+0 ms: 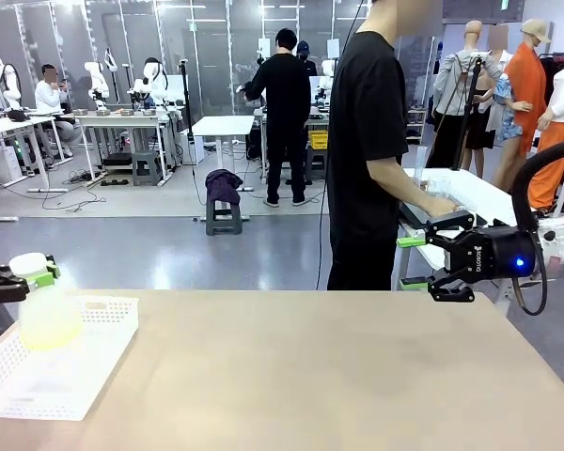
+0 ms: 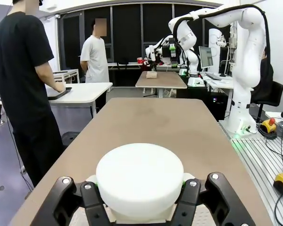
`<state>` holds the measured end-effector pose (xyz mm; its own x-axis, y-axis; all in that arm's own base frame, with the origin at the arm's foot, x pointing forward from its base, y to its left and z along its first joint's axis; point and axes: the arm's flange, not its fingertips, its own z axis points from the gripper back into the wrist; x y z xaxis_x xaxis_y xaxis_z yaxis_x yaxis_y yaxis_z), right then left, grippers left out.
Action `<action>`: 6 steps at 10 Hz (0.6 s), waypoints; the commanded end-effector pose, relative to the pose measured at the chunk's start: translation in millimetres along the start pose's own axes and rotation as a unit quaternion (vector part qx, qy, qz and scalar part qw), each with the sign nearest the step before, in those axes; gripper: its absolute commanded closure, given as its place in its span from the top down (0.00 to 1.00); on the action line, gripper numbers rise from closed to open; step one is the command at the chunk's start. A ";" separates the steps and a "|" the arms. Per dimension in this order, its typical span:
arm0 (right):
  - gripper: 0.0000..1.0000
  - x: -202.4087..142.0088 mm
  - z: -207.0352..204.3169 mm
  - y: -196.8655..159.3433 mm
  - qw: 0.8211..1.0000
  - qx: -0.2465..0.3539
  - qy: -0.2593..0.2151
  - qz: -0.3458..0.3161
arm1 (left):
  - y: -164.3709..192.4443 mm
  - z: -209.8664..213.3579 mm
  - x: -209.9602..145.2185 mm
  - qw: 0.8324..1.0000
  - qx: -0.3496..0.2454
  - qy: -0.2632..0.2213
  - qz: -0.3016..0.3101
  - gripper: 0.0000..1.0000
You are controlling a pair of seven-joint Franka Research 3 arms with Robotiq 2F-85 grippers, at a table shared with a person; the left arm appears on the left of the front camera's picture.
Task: Prepare the solutions needed for the experiment.
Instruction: When the human places the Big flask in the center of the table, pick up the Big flask and place it in the left Organizing basket.
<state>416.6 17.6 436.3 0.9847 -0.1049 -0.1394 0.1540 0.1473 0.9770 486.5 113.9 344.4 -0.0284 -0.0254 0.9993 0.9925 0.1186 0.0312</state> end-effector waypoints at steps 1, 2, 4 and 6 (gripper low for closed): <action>0.70 -0.4 0.5 1.3 1.000 0.002 0.000 0.001 | 11.2 -7.3 -9.2 1.000 0.005 0.009 -0.011 0.00; 0.70 -0.4 0.5 1.3 1.000 0.002 0.000 0.001 | 11.3 -8.7 -16.0 1.000 0.001 0.016 -0.011 0.00; 0.70 -0.4 0.5 1.3 1.000 0.002 0.000 0.001 | 15.5 -12.5 -29.4 1.000 0.011 0.015 -0.019 0.00; 0.70 -0.4 0.5 1.3 1.000 0.002 0.000 0.001 | 17.2 -11.8 -43.4 1.000 0.008 0.014 -0.007 0.00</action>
<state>416.6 17.6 436.4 0.9847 -0.1049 -0.1392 0.1539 0.1474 0.9770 498.7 105.4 301.8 -0.0186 -0.0644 0.9978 0.9923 0.1207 0.0263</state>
